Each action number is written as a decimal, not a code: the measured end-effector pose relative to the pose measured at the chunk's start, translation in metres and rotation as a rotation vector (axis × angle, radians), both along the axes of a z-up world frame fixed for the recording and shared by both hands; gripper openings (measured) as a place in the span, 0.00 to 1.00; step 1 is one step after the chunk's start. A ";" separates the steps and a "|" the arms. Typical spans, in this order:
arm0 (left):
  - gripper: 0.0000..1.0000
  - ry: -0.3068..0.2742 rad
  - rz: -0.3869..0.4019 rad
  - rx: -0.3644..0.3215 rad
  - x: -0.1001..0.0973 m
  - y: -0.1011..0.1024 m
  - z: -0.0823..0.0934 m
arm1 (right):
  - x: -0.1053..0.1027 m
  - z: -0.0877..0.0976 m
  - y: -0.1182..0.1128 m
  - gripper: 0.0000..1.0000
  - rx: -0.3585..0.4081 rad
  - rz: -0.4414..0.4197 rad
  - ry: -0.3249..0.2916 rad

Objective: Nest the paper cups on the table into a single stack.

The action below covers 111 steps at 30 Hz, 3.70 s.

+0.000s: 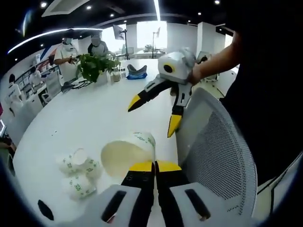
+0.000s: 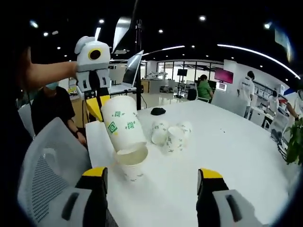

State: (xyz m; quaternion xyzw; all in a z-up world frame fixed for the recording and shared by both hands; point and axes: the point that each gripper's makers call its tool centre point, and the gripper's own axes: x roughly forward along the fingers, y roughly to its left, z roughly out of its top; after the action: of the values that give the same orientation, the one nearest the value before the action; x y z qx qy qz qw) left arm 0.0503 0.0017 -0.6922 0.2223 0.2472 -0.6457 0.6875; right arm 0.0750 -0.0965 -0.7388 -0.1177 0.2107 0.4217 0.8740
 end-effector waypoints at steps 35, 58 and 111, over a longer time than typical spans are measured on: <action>0.00 -0.073 -0.147 0.250 0.006 -0.002 -0.029 | -0.011 -0.017 -0.005 0.98 0.036 -0.079 0.041; 0.00 -0.112 -0.216 0.367 0.009 0.000 -0.043 | -0.009 -0.016 -0.005 0.95 0.053 -0.096 0.053; 0.01 -0.045 -0.300 0.390 -0.001 -0.021 -0.069 | -0.012 -0.017 -0.003 0.91 0.051 -0.093 0.060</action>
State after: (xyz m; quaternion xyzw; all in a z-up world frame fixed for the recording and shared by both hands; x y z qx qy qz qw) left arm 0.0489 -0.0192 -0.7611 0.3990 0.3161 -0.6755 0.5335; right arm 0.0634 -0.0996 -0.7554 -0.0728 0.2311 0.3892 0.8887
